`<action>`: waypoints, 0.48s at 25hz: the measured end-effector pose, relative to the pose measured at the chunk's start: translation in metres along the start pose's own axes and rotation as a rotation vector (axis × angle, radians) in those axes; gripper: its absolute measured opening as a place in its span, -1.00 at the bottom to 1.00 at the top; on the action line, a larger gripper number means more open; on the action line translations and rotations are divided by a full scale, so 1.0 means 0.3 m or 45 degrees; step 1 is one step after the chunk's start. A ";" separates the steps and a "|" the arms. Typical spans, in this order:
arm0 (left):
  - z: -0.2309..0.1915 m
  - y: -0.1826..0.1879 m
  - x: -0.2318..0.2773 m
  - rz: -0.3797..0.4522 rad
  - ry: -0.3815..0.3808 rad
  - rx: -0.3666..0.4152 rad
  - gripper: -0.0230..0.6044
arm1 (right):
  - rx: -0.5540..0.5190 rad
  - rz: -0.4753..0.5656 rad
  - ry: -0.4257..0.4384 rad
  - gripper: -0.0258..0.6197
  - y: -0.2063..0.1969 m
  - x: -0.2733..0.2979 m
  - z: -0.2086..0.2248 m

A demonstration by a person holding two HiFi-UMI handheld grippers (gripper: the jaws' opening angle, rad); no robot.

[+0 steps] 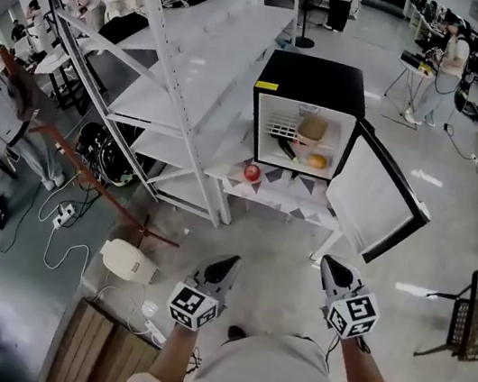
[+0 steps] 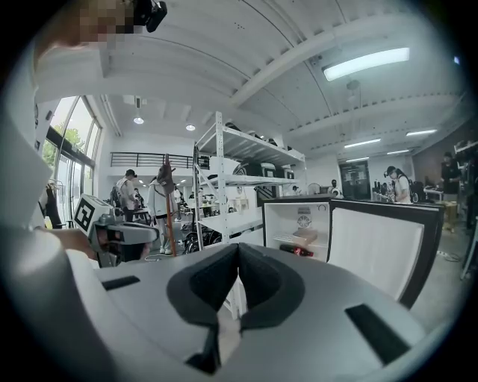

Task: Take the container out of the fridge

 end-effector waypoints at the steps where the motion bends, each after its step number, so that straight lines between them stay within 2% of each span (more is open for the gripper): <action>1: -0.014 -0.001 -0.009 0.000 -0.005 0.001 -0.91 | 0.003 0.000 -0.004 -0.90 -0.001 0.010 -0.014; 12: -0.133 -0.033 -0.101 -0.021 -0.085 -0.012 -0.91 | 0.012 -0.010 -0.092 -0.90 -0.011 0.064 -0.135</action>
Point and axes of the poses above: the fingertips, and each gripper's own axes: x forward along the fingers, z to its right, y out of its top, the point moved 2 cm from there along -x, backward along the fingers, and after that the axes turned 7 degrees about -y, right-handed, at the moved point
